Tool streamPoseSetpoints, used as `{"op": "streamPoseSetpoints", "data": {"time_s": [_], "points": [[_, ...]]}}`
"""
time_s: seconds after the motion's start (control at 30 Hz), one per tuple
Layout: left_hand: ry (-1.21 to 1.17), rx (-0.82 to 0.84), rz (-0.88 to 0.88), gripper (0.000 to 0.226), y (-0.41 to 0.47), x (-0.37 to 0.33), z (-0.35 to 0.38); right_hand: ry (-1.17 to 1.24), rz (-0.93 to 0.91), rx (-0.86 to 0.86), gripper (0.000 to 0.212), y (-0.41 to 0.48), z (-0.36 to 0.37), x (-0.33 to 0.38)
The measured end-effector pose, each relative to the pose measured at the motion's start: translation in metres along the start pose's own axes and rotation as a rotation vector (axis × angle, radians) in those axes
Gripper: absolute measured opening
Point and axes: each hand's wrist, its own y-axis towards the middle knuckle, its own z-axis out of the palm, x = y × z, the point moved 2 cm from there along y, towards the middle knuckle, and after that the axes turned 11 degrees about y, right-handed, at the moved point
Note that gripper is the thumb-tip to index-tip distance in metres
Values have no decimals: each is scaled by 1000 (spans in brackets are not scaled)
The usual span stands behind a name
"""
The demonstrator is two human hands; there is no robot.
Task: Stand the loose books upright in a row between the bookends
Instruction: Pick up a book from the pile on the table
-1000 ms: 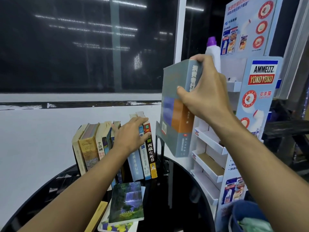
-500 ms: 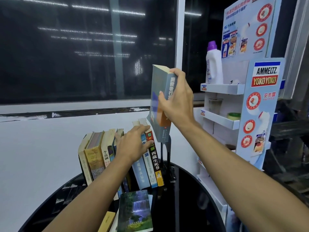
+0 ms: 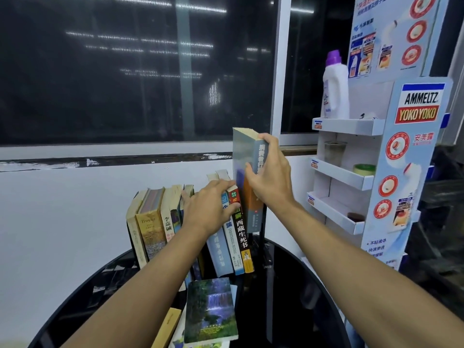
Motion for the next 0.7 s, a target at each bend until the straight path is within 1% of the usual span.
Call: {"op": "streamPoseSetpoints", "data": {"time_s": [0.27,0.5,0.7], "points": [[7,-5,9,61,3,1,2,-46,55,75,71,-38,3,-22],[7,8,29,61,7,1,3,-83,40,123,69,-53,7,-25],[-14,22,35,61,10,3,5,-90,108,113,72,-65,5,-37]]}}
